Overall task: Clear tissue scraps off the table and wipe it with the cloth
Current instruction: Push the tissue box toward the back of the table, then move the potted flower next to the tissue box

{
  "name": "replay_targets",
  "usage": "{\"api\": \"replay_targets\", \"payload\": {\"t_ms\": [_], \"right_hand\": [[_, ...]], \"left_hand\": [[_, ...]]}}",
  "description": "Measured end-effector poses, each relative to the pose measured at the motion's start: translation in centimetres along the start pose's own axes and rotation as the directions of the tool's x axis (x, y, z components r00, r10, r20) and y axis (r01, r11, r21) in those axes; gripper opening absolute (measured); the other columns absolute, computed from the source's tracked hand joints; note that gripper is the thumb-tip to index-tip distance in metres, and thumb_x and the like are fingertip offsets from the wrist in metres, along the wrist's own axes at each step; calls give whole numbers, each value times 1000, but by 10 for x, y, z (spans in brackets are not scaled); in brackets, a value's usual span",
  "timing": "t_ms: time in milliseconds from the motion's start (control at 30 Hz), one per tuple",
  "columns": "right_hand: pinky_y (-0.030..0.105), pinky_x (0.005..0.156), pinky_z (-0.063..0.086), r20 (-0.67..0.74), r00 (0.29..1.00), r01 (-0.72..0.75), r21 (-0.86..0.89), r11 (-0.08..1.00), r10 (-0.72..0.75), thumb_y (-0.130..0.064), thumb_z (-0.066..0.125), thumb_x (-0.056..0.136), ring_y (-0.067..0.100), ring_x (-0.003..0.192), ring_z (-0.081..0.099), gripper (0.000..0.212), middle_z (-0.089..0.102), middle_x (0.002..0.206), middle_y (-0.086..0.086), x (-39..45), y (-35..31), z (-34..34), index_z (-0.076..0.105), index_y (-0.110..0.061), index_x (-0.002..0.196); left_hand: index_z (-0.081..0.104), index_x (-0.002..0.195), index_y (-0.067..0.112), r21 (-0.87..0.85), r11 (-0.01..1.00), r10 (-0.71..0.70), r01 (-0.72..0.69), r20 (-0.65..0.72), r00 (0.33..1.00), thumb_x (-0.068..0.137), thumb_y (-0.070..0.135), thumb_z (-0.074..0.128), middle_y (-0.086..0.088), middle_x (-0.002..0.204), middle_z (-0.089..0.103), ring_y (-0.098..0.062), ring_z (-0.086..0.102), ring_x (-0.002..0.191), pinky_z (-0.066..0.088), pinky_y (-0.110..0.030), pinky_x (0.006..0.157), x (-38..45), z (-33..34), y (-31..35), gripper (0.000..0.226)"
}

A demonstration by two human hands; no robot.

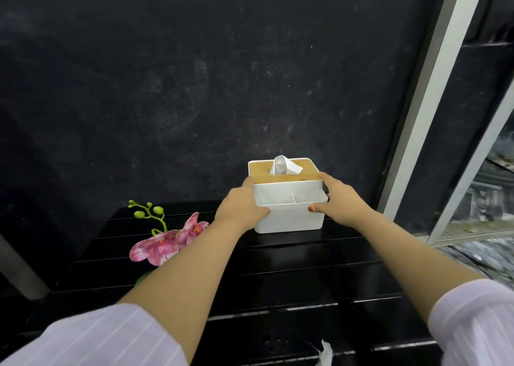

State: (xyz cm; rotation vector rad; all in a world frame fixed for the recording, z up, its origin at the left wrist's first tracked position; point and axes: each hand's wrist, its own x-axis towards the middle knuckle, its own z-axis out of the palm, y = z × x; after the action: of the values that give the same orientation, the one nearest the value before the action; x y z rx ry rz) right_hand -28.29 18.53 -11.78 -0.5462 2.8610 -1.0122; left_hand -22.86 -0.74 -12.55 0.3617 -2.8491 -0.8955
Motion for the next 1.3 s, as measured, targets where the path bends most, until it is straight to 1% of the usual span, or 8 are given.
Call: {"api": "replay_targets", "payload": {"t_ms": [200,300,367,467,667,900,1167,1300], "right_hand": [[44,105,37,20,1000,-3,-1,1000,3,-23,68,79,29,128,41,89,34,147,8,-7,7,4,7,-22,143],[45,111,29,-34,995,-89,112,990,94,-26,70,78,29,138,28,102,21,154,7,-14,11,16,-8,-20,144],[47,110,30,-104,986,-115,127,985,128,-28,67,80,29,137,30,91,25,152,7,-27,11,24,3,-22,144],[48,104,39,-146,988,-36,69,997,46,-33,61,78,27,126,43,65,45,137,4,-59,8,41,28,-25,134],[31,115,20,52,996,81,-106,991,-76,-37,51,88,16,140,23,65,26,152,1,-117,-11,80,20,-18,143],[32,117,4,132,990,80,-209,975,-53,-44,41,91,12,144,6,61,16,155,-5,-132,-18,98,20,-21,144],[32,118,8,86,992,105,-210,972,-89,-43,44,89,14,143,10,60,22,153,-4,-130,-13,102,27,-20,141],[32,118,10,85,992,112,-228,967,-95,-43,44,90,14,143,11,59,23,153,-4,-130,-13,102,28,-20,141]], "left_hand": [[20,137,26,0,1000,-20,20,12,1000,75,24,64,-7,106,62,-24,61,83,56,-39,73,-11,5,3,76],[17,140,23,-73,997,-14,14,7,1000,78,22,63,-7,115,60,-24,58,91,52,-39,81,-29,12,0,78],[22,140,26,-133,991,0,3,23,1000,79,23,62,-7,123,58,-26,57,104,50,-38,90,-46,18,-7,73],[27,141,30,-164,986,33,-23,58,998,80,24,65,-3,133,52,-22,52,118,43,-30,96,-74,26,-17,72],[26,145,21,-3,998,61,-61,86,994,86,36,56,1,151,33,-15,31,138,28,-27,113,-123,34,-37,68],[27,145,20,58,997,50,-55,82,995,89,41,50,1,151,33,-15,28,140,20,-27,117,-141,34,-48,63],[28,144,24,-71,997,26,-22,54,998,88,38,54,5,151,31,-11,26,140,25,-26,115,-156,27,-55,63],[31,141,26,-112,994,-3,-1,-38,999,88,39,54,10,145,33,-6,31,135,31,-21,110,-180,22,-63,60]]}}
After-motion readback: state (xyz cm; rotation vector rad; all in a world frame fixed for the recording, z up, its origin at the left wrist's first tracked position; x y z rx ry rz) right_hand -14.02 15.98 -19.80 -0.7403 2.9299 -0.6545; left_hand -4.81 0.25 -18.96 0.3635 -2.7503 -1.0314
